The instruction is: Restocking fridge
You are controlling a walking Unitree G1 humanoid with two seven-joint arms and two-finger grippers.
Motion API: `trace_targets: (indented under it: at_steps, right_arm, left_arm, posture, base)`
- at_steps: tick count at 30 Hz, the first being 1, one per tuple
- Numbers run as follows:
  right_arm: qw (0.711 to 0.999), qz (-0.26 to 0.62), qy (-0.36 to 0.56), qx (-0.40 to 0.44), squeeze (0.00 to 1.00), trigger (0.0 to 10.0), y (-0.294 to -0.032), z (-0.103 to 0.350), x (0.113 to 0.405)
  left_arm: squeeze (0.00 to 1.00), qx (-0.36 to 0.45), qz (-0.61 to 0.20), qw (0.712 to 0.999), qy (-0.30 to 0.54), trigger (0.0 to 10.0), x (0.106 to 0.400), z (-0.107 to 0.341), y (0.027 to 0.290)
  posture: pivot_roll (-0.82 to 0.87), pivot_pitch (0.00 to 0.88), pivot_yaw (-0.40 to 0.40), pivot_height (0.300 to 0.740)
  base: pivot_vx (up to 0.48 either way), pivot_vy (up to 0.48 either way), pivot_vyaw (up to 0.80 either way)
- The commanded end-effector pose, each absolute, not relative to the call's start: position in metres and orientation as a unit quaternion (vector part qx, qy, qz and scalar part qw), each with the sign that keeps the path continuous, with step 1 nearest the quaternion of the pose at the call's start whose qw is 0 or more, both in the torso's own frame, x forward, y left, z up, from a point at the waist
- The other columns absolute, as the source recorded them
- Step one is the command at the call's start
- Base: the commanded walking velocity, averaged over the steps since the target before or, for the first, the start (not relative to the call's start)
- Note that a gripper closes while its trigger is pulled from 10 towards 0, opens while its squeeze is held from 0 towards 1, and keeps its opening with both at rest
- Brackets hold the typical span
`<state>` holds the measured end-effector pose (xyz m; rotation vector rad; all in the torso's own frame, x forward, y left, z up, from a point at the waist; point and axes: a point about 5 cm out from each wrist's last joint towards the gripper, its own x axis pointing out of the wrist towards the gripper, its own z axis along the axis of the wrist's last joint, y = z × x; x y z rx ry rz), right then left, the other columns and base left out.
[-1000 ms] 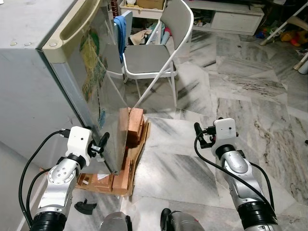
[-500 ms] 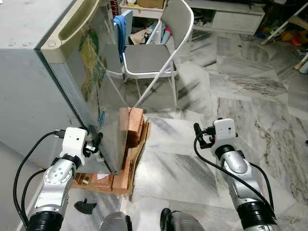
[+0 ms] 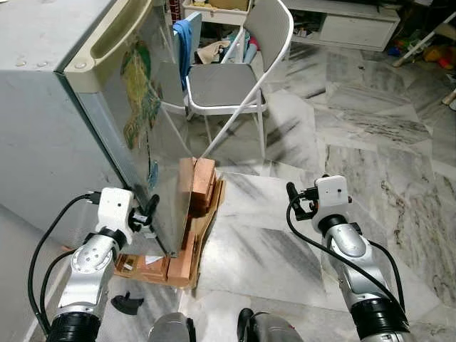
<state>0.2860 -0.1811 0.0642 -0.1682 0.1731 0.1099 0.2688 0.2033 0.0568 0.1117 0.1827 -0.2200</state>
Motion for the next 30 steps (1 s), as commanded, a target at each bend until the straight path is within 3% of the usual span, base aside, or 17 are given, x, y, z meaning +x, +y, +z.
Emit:
trace_targets:
  at_steps: [1,8,15,17,23,27,30]
  right_arm:
    - [0.991,0.047,0.096,-0.086,0.00,10.0,-0.184,0.062,0.286]
    - [0.988,0.055,0.111,-0.087,0.00,10.0,-0.185,0.059,0.282]
    - [0.978,0.112,0.161,-0.077,0.00,10.0,-0.181,0.052,0.266]
    - [0.957,0.204,0.200,-0.053,0.00,10.0,-0.167,0.048,0.248]
    - [0.923,0.294,0.235,-0.076,0.00,10.0,-0.160,0.042,0.228]
    - [0.912,0.290,0.280,-0.073,0.00,10.0,-0.166,0.031,0.224]
    - [0.903,0.297,0.299,-0.082,0.00,10.0,-0.171,0.030,0.224]
  left_arm:
    - [0.00,0.054,-0.127,0.987,0.079,10.0,0.272,0.063,0.197]
    - [0.00,0.072,-0.079,0.993,0.049,10.0,0.280,0.073,0.208]
    - [0.00,0.082,-0.042,0.996,0.014,10.0,0.286,0.083,0.214]
    - [0.00,0.083,-0.013,0.996,-0.018,10.0,0.292,0.094,0.216]
    - [0.00,0.062,-0.014,0.997,-0.046,10.0,0.301,0.109,0.211]
    - [0.00,0.014,-0.192,0.980,-0.047,10.0,0.297,0.119,0.148]
    - [0.00,-0.027,-0.353,0.935,-0.020,10.0,0.268,0.118,0.094]
  posture:
    - [0.09,0.090,-0.006,0.740]
    - [0.10,0.087,-0.008,0.740]
    - [0.09,0.087,-0.009,0.740]
    - [0.09,0.088,-0.009,0.740]
    - [0.08,0.086,-0.009,0.740]
    - [0.10,0.080,-0.013,0.740]
    - [0.10,0.074,-0.015,0.740]
  base:
    - [0.000,0.000,0.00]
    - [0.000,0.000,-0.79]
    - [0.000,0.000,0.00]
    - [0.000,0.000,0.00]
    - [0.000,0.000,0.00]
    - [0.000,0.000,0.00]
    - [0.000,0.000,0.00]
